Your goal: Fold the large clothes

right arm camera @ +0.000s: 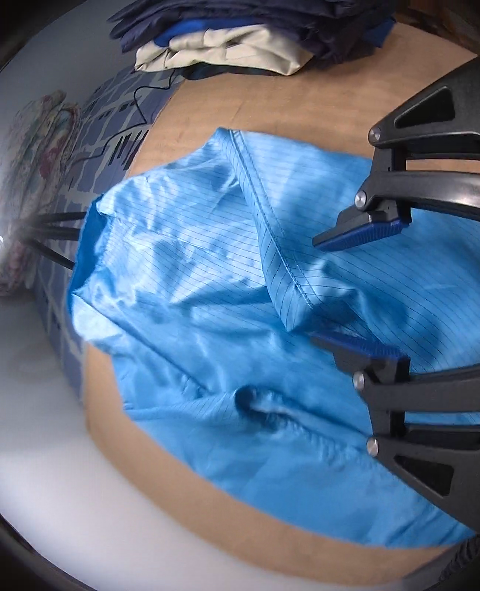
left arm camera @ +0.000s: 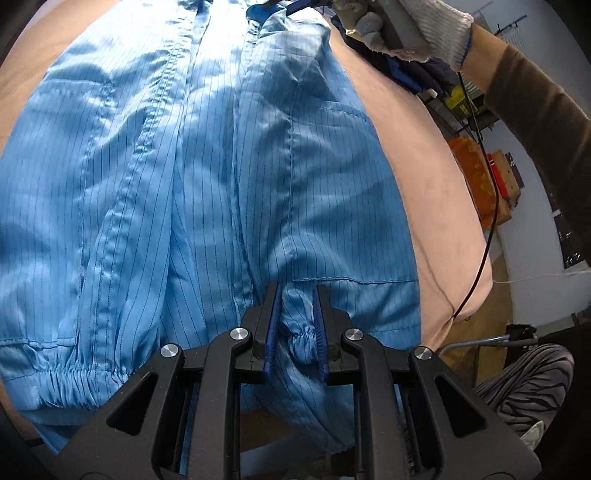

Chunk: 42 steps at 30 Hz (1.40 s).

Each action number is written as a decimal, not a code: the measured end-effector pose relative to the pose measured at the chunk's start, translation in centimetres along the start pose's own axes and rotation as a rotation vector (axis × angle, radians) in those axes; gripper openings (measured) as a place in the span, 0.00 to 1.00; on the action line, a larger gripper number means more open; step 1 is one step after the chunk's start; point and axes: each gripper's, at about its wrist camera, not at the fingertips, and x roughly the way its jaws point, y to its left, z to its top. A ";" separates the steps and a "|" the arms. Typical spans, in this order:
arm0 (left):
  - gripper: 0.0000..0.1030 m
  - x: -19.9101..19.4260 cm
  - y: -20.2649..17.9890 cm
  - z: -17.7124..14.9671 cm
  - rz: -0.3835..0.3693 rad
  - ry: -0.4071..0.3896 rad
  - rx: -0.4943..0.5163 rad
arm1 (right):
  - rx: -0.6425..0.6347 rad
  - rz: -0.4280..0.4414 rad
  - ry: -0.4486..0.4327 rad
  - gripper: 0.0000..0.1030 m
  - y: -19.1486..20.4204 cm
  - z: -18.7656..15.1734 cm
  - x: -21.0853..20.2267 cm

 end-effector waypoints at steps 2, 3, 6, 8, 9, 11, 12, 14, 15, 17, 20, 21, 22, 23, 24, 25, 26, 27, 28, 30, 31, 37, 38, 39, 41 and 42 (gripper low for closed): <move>0.14 0.3 0.0 0.4 -0.001 0.002 0.004 | -0.011 -0.026 0.025 0.06 0.1 -0.1 0.8; 0.14 0.3 -0.1 0.4 0.001 0.001 0.010 | -0.014 -0.031 0.020 0.04 0.1 -0.1 0.8; 0.14 0.2 -0.2 0.2 0.006 0.002 0.025 | -0.012 0.003 -0.061 0.00 0.1 -0.1 -0.9; 0.14 0.4 -0.5 0.0 0.017 -0.002 0.043 | 0.018 0.048 -0.115 0.00 -0.1 0.1 -2.3; 0.14 0.5 -0.7 0.1 0.023 -0.004 0.050 | 0.029 0.068 -0.138 0.00 -0.1 0.3 -2.8; 0.14 0.5 -1.0 0.1 0.030 -0.003 0.053 | 0.021 0.073 -0.154 0.00 0.5 0.8 -2.4; 0.14 0.6 -1.1 0.1 0.032 -0.002 0.051 | 0.011 0.067 -0.149 0.00 1.1 1.0 -1.8; 0.14 0.7 -1.5 0.1 0.035 0.000 0.051 | 0.000 0.061 -0.126 0.00 2.2 1.4 0.1; 0.14 0.7 -1.6 0.0 0.037 0.000 0.053 | 0.001 0.059 -0.118 0.00 2.7 1.5 0.8; 0.14 0.7 -1.8 0.0 0.039 0.000 0.056 | 0.010 0.062 -0.104 0.00 3.2 1.8 2.6; 0.14 0.8 -1.9 -0.2 0.035 0.003 0.052 | 0.050 0.082 -0.085 0.11 3.1 2.2 4.0; 0.14 0.7 -2.0 -0.3 0.031 0.003 0.048 | 0.065 0.102 -0.104 0.16 2.6 2.2 3.3; 0.14 0.6 -1.9 -0.3 0.027 0.002 0.045 | 0.097 0.140 -0.157 0.24 1.7 2.0 1.8; 0.14 0.5 -1.8 -0.4 0.020 0.001 0.040 | 0.133 0.173 -0.209 0.24 0.6 1.6 0.2; 0.14 0.4 -1.8 -0.5 0.014 0.001 0.038 | 0.165 0.191 -0.244 0.24 -0.4 1.0 -1.1; 0.14 0.3 -1.8 -0.5 0.010 0.003 0.039 | 0.194 0.192 -0.274 0.22 -1.5 -0.1 -2.5; 0.14 0.2 -1.7 -0.6 0.006 0.002 0.041 | 0.198 0.185 -0.290 0.20 -2.0 -1.0 -3.4; 0.14 0.1 -1.7 -0.6 0.005 0.001 0.042 | 0.179 0.175 -0.292 0.19 -2.4 -2.4 -4.2; 0.14 0.1 -1.7 -0.7 0.003 0.000 0.040 | 0.152 0.152 -0.287 0.19 -2.5 -3.5 -4.5; 0.14 0.0 -1.6 -0.8 0.003 0.001 0.040 | 0.125 0.093 -0.254 0.19 -3.3 -5.8 -3.8; 0.14 -0.1 -1.6 -0.8 0.007 0.000 0.040 | 0.146 0.089 -0.218 0.19 -4.1 -6.6 -2.8; 0.14 -0.7 -1.4 -0.8 0.012 -0.007 0.031 | 0.209 0.025 -0.168 0.13 -7.3 -7.6 1.8; 0.14 -0.9 -1.4 -0.9 0.008 -0.012 0.032 | 0.222 0.014 -0.156 0.14 -7.3 -7.3 1.7; 0.14 -1.2 -1.2 -1.1 0.003 -0.017 0.034 | 0.228 -0.001 -0.149 0.17 -7.1 -6.9 1.3; 0.14 -1.8 -1.1 -1.3 -0.009 -0.028 0.036 | 0.206 0.022 -0.191 0.18 -5.8 -7.2 -0.5; 0.14 -2.1 -1.0 -1.4 -0.014 -0.035 0.038 | 0.178 0.046 -0.218 0.18 -4.7 -7.6 -1.6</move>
